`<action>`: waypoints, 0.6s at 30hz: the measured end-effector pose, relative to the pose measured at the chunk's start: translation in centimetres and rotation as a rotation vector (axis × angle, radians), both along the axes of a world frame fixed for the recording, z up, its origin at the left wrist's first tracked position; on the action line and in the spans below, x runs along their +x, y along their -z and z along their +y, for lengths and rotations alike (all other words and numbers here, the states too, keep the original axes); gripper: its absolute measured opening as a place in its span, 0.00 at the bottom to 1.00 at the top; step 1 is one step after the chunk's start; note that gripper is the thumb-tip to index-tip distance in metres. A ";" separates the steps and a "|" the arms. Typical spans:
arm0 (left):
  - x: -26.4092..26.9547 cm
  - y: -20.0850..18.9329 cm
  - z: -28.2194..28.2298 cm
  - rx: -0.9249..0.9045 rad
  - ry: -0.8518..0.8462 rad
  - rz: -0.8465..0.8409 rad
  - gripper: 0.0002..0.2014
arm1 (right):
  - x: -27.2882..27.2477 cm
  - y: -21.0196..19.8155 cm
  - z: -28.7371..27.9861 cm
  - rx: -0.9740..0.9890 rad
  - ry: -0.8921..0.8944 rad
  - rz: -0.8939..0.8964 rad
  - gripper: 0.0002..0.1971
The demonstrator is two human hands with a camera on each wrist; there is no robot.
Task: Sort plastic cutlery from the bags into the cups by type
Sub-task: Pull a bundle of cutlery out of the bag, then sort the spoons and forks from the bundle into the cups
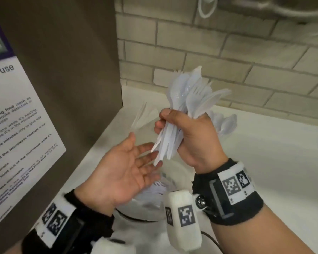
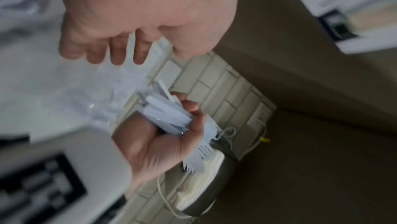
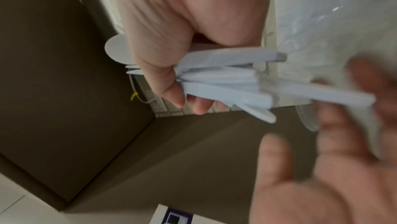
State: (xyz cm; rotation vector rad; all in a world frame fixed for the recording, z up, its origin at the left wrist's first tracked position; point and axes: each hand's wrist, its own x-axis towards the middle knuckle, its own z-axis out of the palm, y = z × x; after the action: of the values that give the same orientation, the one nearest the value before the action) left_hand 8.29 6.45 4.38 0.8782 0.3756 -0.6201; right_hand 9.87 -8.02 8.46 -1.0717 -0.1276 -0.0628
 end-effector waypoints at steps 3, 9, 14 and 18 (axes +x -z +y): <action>0.2 -0.9 -1.2 -0.183 -0.027 0.049 0.25 | 0.1 0.2 1.2 -0.078 0.020 -0.026 0.09; 0.2 -0.4 -2.3 -0.317 -0.159 0.052 0.17 | -0.6 2.8 2.5 -0.301 0.142 -0.067 0.05; 0.1 -0.7 -2.7 -0.278 -0.208 0.046 0.17 | -0.7 2.9 2.5 -0.386 0.212 -0.140 0.09; 0.5 -0.7 -2.2 -0.120 -0.172 -0.071 0.18 | -0.8 3.4 2.8 -0.426 0.285 -0.117 0.08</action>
State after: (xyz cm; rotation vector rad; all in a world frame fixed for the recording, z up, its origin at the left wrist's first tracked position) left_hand 8.79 4.25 5.08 0.7419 0.3425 -0.4470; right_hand 9.10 -5.21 5.11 -1.5076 -0.0945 -0.3691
